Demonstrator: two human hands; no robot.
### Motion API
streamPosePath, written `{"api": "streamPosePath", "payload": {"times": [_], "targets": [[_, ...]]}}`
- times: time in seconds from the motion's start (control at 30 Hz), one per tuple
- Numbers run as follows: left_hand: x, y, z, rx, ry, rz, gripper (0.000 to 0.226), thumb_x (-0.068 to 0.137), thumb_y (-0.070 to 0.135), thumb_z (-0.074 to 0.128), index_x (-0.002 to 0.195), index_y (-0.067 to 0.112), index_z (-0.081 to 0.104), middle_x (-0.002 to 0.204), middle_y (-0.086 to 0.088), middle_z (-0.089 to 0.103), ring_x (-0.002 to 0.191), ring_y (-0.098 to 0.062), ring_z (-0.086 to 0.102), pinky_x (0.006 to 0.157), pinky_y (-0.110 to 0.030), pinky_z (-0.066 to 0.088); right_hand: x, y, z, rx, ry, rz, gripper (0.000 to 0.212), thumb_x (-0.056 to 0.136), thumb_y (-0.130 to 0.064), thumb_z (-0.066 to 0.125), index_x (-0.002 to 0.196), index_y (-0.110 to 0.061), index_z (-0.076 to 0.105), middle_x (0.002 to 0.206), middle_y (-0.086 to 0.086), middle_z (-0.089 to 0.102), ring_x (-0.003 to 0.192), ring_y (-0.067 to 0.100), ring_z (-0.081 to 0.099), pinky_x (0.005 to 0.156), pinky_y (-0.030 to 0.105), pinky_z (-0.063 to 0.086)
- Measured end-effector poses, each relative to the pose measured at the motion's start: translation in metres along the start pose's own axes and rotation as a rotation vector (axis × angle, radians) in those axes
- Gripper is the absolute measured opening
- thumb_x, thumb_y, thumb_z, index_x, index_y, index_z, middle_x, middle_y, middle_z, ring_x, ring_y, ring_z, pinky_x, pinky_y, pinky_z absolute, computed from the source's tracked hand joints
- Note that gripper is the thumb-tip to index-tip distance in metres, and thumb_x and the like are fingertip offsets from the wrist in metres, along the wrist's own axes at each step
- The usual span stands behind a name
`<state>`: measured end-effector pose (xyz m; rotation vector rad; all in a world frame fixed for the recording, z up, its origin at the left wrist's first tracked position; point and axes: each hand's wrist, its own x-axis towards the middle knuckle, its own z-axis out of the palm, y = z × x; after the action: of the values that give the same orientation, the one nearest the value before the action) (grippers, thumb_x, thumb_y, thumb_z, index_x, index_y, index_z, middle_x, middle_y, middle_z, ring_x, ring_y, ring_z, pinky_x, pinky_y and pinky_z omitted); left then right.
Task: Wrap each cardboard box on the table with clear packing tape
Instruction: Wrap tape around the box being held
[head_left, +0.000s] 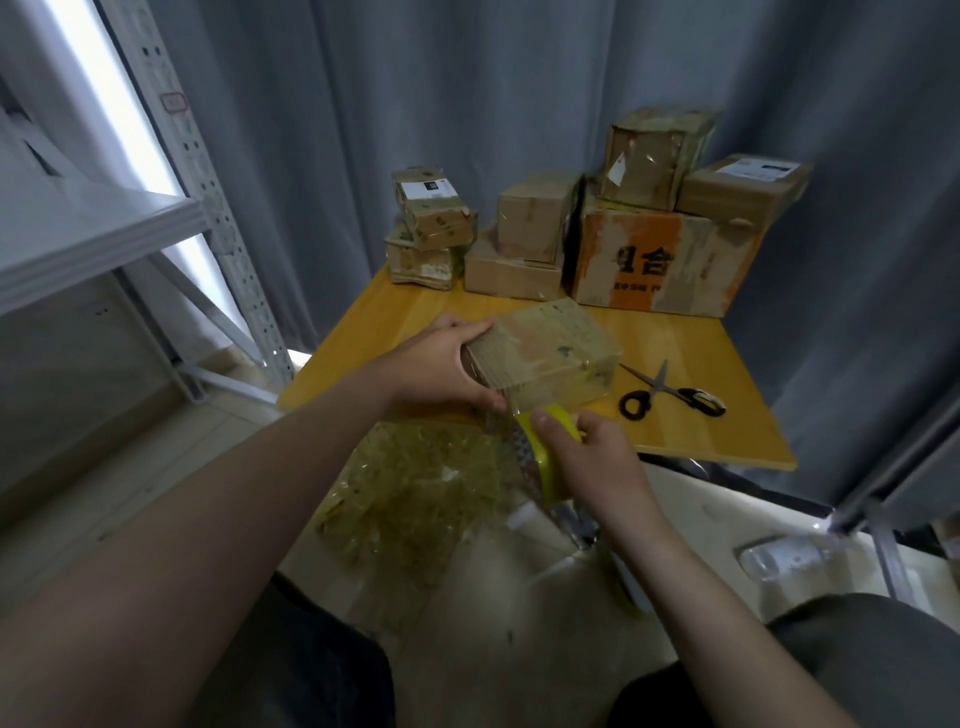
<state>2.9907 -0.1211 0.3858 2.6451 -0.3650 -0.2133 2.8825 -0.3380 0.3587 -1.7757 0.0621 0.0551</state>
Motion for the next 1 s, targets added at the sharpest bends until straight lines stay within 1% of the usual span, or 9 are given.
{"api": "streamPosePath", "payload": {"times": [0.07, 0.17, 0.2, 0.3, 0.37, 0.5, 0.7, 0.83, 1.0], "targets": [[0.002, 0.002, -0.002, 0.091, -0.031, 0.011, 0.139, 0.044, 0.091, 0.069, 0.161, 0.04, 0.015, 0.161, 0.011, 0.017, 0.149, -0.023, 0.024, 0.123, -0.045, 0.024, -0.002, 0.006, 0.003, -0.012, 0.001, -0.026, 0.028, 0.101, -0.033, 0.065, 0.087, -0.008, 0.068, 0.07, 0.006, 0.072, 0.055, 0.01, 0.072, 0.048, 0.022, 0.052], [0.002, 0.003, -0.002, 0.295, -0.032, 0.168, 0.114, 0.069, 0.087, 0.051, 0.163, 0.037, 0.01, 0.17, 0.01, 0.007, 0.156, -0.018, 0.009, 0.125, -0.046, 0.013, -0.003, 0.016, 0.01, -0.007, -0.025, -0.033, 0.036, 0.1, -0.041, 0.065, 0.089, -0.007, 0.069, 0.075, 0.012, 0.075, 0.066, 0.022, 0.076, 0.06, 0.034, 0.06], [0.001, 0.002, -0.001, 0.348, -0.019, 0.24, 0.105, 0.076, 0.084, 0.045, 0.163, 0.037, 0.009, 0.171, 0.011, 0.005, 0.157, -0.014, 0.005, 0.126, -0.047, 0.013, -0.003, 0.018, 0.013, 0.003, -0.029, -0.028, 0.036, 0.099, -0.042, 0.065, 0.088, -0.008, 0.07, 0.074, 0.011, 0.075, 0.067, 0.023, 0.076, 0.062, 0.036, 0.06], [-0.004, -0.002, 0.004, 0.392, -0.021, 0.37, 0.078, 0.092, 0.073, 0.036, 0.16, 0.048, 0.006, 0.171, 0.013, -0.001, 0.157, -0.009, 0.002, 0.124, -0.046, 0.02, -0.005, 0.022, 0.016, 0.095, -0.057, -0.001, 0.028, 0.103, -0.029, 0.062, 0.09, -0.007, 0.072, 0.064, -0.002, 0.073, 0.058, 0.007, 0.071, 0.058, 0.021, 0.052], [-0.006, -0.002, 0.006, 0.415, -0.03, 0.385, 0.068, 0.095, 0.071, 0.03, 0.156, 0.058, 0.003, 0.171, 0.012, -0.003, 0.157, -0.011, 0.002, 0.122, -0.046, 0.022, -0.006, 0.024, 0.017, 0.099, -0.092, 0.003, 0.029, 0.104, -0.029, 0.06, 0.091, -0.008, 0.073, 0.07, 0.002, 0.076, 0.063, 0.012, 0.074, 0.064, 0.025, 0.054], [-0.005, -0.002, 0.004, 0.441, -0.002, 0.371, 0.066, 0.091, 0.079, 0.022, 0.152, 0.065, 0.001, 0.171, 0.016, 0.0, 0.156, -0.013, 0.008, 0.119, -0.055, 0.028, -0.009, 0.021, 0.015, 0.129, -0.132, 0.043, 0.035, 0.105, -0.034, 0.057, 0.09, -0.01, 0.077, 0.077, 0.009, 0.078, 0.066, 0.017, 0.075, 0.06, 0.022, 0.056], [-0.005, 0.001, 0.001, 0.389, -0.022, 0.333, 0.064, 0.083, 0.086, 0.025, 0.141, 0.078, 0.001, 0.168, 0.025, 0.002, 0.151, -0.022, 0.019, 0.112, -0.056, 0.038, -0.002, 0.014, 0.018, 0.144, -0.137, 0.133, 0.04, 0.101, -0.042, 0.063, 0.093, -0.005, 0.077, 0.082, 0.013, 0.079, 0.083, 0.032, 0.078, 0.089, 0.051, 0.061], [-0.009, 0.005, -0.001, 0.359, -0.042, 0.291, 0.061, 0.086, 0.077, 0.034, 0.138, 0.08, 0.001, 0.167, 0.027, 0.0, 0.151, -0.023, 0.016, 0.114, -0.056, 0.036, 0.0, 0.018, 0.019, 0.2, -0.163, 0.255, 0.042, 0.097, -0.048, 0.068, 0.106, -0.008, 0.075, 0.082, 0.008, 0.08, 0.077, 0.026, 0.078, 0.076, 0.036, 0.058], [-0.017, 0.014, 0.007, 0.367, 0.032, 0.222, 0.061, 0.099, 0.063, 0.046, 0.147, 0.071, 0.009, 0.16, 0.011, 0.017, 0.143, -0.025, 0.02, 0.113, -0.05, 0.034, -0.005, 0.027, 0.023, 0.26, -0.127, 0.266, 0.034, 0.098, -0.038, 0.07, 0.102, -0.005, 0.075, 0.085, 0.017, 0.079, 0.076, 0.03, 0.077, 0.077, 0.041, 0.062]]}}
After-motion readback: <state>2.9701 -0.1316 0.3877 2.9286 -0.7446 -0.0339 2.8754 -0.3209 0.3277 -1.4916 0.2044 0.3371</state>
